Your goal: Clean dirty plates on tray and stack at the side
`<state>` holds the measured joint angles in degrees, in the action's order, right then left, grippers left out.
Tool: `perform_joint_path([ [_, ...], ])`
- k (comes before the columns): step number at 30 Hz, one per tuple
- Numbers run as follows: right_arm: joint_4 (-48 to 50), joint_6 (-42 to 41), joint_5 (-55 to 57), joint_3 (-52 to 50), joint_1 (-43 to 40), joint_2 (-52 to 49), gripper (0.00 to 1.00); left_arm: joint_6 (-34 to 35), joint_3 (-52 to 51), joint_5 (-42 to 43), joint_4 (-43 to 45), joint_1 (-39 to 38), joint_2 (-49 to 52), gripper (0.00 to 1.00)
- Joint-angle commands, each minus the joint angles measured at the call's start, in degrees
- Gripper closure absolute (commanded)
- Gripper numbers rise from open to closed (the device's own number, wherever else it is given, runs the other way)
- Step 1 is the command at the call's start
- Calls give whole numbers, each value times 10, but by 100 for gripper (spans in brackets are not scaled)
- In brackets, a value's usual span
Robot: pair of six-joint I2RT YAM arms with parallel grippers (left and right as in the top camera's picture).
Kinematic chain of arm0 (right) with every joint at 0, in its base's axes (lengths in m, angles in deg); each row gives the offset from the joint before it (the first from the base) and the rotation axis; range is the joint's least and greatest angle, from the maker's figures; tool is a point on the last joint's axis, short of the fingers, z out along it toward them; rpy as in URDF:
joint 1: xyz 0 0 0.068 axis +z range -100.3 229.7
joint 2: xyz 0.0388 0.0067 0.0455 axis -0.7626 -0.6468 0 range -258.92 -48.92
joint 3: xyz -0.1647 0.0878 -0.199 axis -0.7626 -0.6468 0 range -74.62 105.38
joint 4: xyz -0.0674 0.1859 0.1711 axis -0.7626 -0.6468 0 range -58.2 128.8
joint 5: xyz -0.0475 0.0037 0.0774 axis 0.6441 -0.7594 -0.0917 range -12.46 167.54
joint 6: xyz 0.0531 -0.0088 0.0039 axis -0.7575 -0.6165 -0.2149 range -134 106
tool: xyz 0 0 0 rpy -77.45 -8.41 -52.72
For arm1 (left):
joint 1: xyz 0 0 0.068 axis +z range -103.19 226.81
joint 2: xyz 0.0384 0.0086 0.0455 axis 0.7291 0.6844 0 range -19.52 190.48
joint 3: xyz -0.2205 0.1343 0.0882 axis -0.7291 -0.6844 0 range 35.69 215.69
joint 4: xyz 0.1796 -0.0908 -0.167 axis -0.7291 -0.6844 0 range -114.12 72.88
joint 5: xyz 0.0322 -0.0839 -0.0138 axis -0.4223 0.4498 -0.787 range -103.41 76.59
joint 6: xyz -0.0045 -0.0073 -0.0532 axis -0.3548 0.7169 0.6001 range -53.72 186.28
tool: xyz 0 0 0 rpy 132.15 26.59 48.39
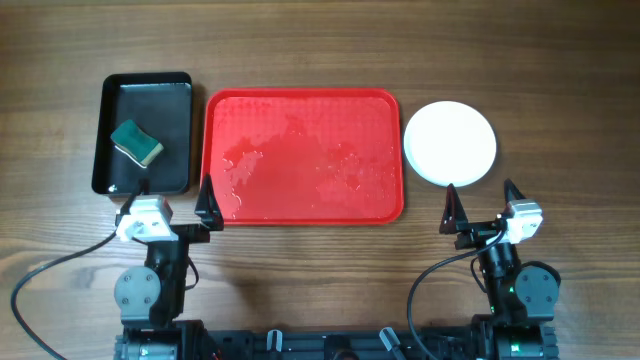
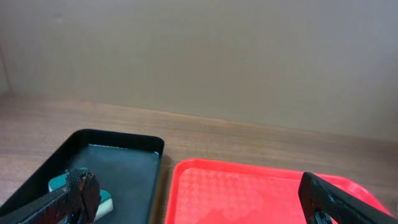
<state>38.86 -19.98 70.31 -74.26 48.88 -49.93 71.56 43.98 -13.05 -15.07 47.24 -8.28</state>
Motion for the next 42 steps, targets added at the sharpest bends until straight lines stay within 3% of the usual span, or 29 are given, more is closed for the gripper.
perform_joint_path([
  [1,3,-6,8,-1,-3,2,0,-36,-47,7,2,-3,-58,0],
  [5,3,-6,8,-1,-3,2,0,-36,-77,7,1,-3,-80,0],
  [10,3,-5,8,-1,-3,2,0,-36,-80,7,-65,-3,-97,0],
  [42,3,-6,8,-1,-3,2,0,-35,-80,7,-64,-3,-109,0],
])
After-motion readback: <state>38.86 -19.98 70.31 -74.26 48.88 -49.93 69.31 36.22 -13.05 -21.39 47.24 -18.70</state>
